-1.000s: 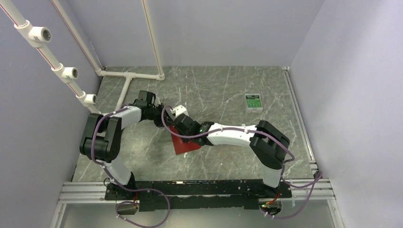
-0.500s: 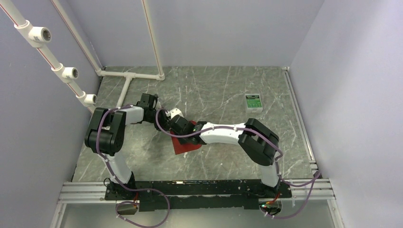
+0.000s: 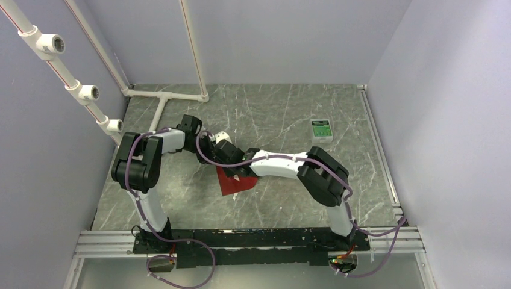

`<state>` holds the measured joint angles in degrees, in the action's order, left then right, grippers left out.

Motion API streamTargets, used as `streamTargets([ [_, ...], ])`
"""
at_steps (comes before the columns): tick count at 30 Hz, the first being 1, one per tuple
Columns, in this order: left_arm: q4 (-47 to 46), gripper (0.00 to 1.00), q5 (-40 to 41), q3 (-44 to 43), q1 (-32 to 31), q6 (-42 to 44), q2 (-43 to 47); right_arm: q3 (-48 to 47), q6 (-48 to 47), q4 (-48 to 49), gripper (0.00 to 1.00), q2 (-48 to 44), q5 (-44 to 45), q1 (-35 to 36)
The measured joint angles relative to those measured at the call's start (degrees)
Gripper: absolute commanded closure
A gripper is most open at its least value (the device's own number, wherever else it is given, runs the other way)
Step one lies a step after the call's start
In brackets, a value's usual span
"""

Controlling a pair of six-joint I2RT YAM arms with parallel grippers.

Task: Place the letter into the envelope and seal it

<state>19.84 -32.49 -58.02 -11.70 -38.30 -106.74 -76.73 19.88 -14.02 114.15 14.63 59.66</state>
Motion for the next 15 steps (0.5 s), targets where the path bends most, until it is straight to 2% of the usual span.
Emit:
streamTargets([
  [7,0.57,0.98,0.79,-0.33,-0.31,-0.07,0.00,-2.43,-0.90,0.35,1.00,1.86,-0.39,-1.38],
  [15,2.32,0.98,2.51,-1.49,-0.96,-0.09,-0.02,0.94,-1.51,-0.57,1.00,-1.05,-4.37,-1.55],
])
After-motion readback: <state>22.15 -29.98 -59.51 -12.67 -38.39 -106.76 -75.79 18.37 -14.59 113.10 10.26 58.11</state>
